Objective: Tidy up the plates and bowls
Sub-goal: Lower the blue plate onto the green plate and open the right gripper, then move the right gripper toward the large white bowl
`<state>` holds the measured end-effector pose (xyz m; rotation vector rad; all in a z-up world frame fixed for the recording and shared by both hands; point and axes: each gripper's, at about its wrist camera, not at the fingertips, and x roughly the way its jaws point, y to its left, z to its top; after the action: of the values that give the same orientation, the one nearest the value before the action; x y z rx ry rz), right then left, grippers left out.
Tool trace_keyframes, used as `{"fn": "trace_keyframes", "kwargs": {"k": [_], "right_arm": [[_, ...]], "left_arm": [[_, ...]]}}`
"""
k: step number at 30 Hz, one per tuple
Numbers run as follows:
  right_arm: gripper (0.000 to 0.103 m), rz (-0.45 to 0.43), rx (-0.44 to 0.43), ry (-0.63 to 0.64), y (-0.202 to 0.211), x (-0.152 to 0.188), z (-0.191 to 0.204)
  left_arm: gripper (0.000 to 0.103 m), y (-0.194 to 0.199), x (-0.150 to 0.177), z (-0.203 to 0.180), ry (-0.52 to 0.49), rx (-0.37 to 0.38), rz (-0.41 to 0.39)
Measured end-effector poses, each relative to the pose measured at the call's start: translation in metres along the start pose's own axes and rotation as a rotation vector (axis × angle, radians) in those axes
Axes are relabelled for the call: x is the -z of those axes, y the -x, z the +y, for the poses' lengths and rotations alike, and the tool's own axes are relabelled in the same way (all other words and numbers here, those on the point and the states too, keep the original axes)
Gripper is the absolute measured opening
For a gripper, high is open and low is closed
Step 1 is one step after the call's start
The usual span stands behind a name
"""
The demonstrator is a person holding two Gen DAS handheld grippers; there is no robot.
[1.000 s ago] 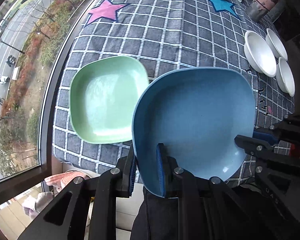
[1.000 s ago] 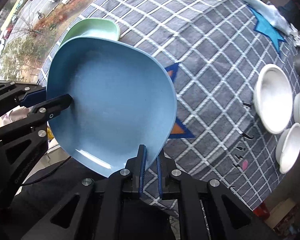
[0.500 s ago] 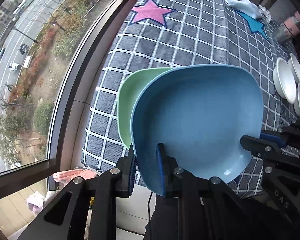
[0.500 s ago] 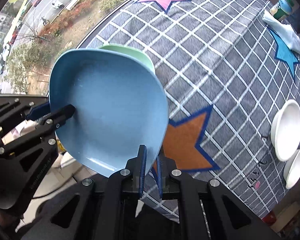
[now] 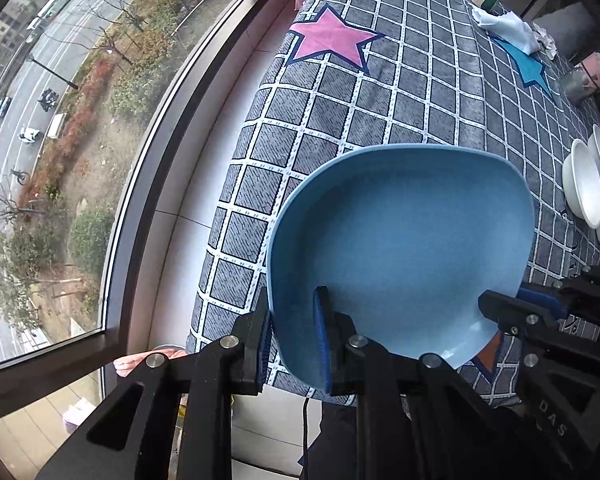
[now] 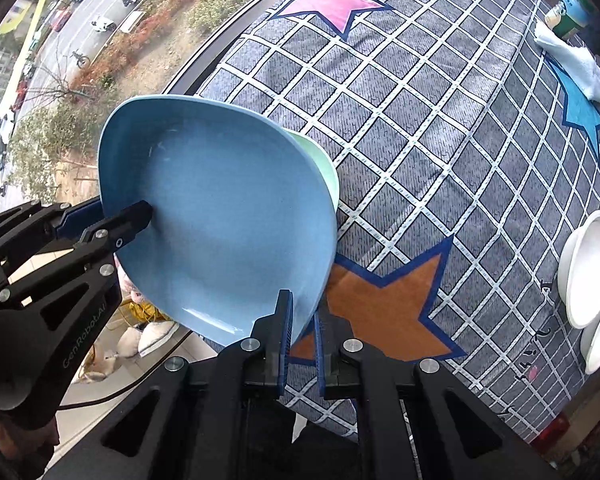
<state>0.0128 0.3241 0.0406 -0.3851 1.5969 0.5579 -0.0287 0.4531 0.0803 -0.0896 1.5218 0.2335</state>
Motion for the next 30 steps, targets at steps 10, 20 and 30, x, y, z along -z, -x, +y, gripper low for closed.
{"fn": "trace_keyframes", "kwargs": {"k": [10, 20, 30], "right_arm": [[0.012, -0.015, -0.027, -0.156, -0.002, -0.009, -0.025], [0.012, -0.066, 0.061, -0.259, 0.019, 0.036, -0.075], [0.012, -0.085, 0.058, -0.577, 0.034, 0.135, -0.166]], "left_arm": [[0.058, -0.009, -0.001, 0.014, 0.047, -0.027, 0.009], [0.063, 0.017, -0.004, -0.052, -0.09, 0.121, -0.047], [0.068, 0.019, 0.022, -0.168, -0.433, 0.184, 0.004]]}}
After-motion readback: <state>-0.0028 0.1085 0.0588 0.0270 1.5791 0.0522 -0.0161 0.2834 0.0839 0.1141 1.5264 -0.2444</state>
